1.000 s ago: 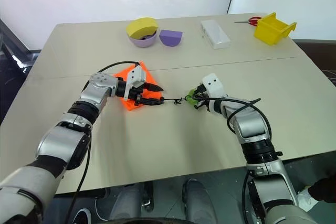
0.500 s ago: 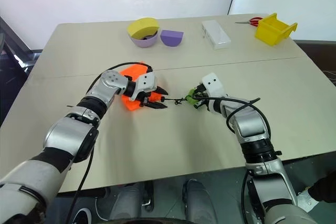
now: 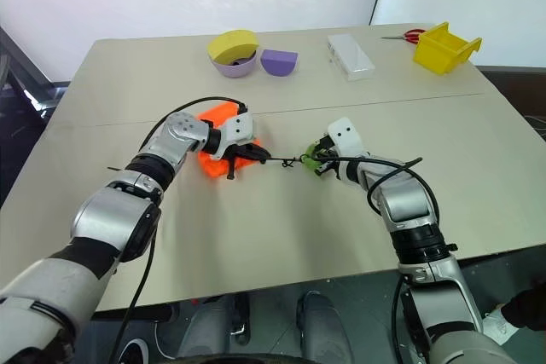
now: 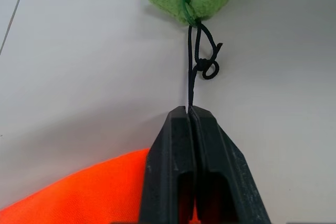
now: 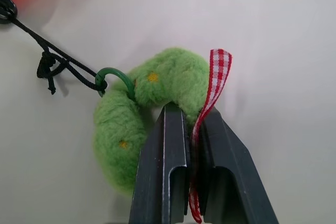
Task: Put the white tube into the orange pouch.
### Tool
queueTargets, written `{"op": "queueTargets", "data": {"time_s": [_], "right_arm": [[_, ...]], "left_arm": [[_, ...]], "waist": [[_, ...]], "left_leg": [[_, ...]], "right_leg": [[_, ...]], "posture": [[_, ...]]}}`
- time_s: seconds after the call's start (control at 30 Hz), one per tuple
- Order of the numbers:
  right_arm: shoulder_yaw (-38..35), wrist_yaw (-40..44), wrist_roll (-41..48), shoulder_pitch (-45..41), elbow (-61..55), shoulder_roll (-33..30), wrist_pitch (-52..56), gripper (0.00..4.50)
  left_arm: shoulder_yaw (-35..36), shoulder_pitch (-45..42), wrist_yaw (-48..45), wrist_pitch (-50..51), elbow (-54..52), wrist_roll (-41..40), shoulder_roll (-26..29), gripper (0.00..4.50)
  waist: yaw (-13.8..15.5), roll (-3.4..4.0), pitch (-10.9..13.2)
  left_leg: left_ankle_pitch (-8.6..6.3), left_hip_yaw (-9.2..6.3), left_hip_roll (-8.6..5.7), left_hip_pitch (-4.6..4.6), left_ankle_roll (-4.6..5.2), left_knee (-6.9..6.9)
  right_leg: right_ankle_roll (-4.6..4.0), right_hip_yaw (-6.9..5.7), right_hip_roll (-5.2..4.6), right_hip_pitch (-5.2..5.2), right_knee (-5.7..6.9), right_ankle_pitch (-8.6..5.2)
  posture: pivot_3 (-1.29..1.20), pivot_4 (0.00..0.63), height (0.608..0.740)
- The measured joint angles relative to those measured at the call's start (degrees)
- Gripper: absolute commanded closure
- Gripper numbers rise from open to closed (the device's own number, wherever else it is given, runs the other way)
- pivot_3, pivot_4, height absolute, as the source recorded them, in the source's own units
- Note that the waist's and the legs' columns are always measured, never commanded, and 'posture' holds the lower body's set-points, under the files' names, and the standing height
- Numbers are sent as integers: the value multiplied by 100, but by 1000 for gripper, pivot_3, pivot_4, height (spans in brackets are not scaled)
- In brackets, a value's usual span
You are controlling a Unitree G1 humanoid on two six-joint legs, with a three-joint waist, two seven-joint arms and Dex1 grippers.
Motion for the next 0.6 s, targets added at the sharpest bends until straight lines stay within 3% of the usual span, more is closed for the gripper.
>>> {"op": "queueTargets", "data": {"time_s": [0.27,0.4,0.53,0.6], "right_arm": [[1,2,-40,-63,136,-24,-100,4500],[2,26,-49,-62,139,-23,-111,4500],[2,32,-54,-66,170,-23,-128,4500],[2,33,-54,-68,177,-22,-137,4500]], "left_arm": [[398,65,-481,329,11,-351,-41,4472],[544,88,-784,519,13,-464,21,2795],[540,115,-877,502,-6,-443,44,764],[483,152,-803,265,-40,-367,51,764]], "waist": [[5,0,0],[3,0,0],[3,0,0],[5,0,0]], "left_leg": [[0,0,-1,-5,0,-2],[0,0,-1,-5,0,-1],[0,0,-1,-5,0,-1],[0,0,-1,-5,0,-1]], "right_leg": [[1,-1,0,-5,0,0],[1,0,0,-5,0,0],[1,0,0,-5,0,0],[1,0,0,-5,0,0]], "posture": [[0,150,740],[0,150,740],[0,150,740],[0,150,740]]}}
